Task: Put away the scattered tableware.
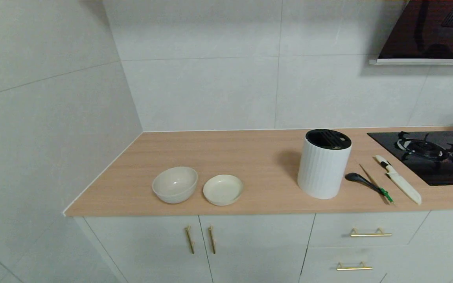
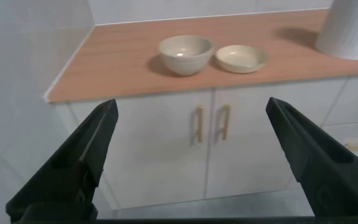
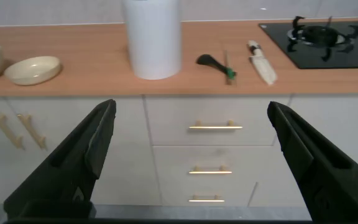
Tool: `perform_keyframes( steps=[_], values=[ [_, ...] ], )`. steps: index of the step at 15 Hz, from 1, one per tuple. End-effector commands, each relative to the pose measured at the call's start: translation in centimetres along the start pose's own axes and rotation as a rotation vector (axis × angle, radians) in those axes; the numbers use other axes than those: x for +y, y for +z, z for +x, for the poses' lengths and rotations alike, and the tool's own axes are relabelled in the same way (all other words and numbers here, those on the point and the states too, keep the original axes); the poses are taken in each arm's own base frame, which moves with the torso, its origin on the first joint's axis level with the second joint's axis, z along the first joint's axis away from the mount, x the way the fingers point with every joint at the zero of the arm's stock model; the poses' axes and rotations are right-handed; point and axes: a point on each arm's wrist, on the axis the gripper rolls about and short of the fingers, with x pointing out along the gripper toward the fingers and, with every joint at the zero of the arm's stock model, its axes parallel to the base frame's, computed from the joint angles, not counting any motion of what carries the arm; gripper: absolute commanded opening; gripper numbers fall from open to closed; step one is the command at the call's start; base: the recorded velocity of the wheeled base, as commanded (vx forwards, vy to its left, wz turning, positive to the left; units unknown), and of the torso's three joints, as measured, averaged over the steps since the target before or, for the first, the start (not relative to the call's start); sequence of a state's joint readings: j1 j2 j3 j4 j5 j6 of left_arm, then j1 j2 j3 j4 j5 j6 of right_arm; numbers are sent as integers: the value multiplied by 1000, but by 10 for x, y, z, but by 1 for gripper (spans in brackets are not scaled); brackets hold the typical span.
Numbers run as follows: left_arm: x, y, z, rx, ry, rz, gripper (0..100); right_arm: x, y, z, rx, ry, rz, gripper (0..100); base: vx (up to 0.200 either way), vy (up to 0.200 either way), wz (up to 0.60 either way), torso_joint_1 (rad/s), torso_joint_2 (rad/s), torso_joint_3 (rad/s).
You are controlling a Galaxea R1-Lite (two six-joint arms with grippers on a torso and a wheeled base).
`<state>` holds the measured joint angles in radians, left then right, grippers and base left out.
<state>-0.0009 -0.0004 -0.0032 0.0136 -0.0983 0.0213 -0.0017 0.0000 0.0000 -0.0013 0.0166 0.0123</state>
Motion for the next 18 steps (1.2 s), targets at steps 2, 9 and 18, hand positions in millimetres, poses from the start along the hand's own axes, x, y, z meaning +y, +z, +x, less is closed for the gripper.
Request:
perform_keyframes(
  steps=[2, 9, 18],
  values=[
    [0, 0, 0, 1, -1, 0, 100, 0, 0, 0, 1, 0, 0, 100, 0, 200, 0, 5, 5, 5],
    [0, 0, 0, 1, 1, 0, 100, 0, 0, 0, 1, 0, 0, 100, 0, 200, 0, 3, 0, 3],
    [0, 0, 0, 1, 2, 0, 100, 0, 0, 0, 1, 0, 0, 100, 0, 22, 0, 0, 1, 0]
  ],
)
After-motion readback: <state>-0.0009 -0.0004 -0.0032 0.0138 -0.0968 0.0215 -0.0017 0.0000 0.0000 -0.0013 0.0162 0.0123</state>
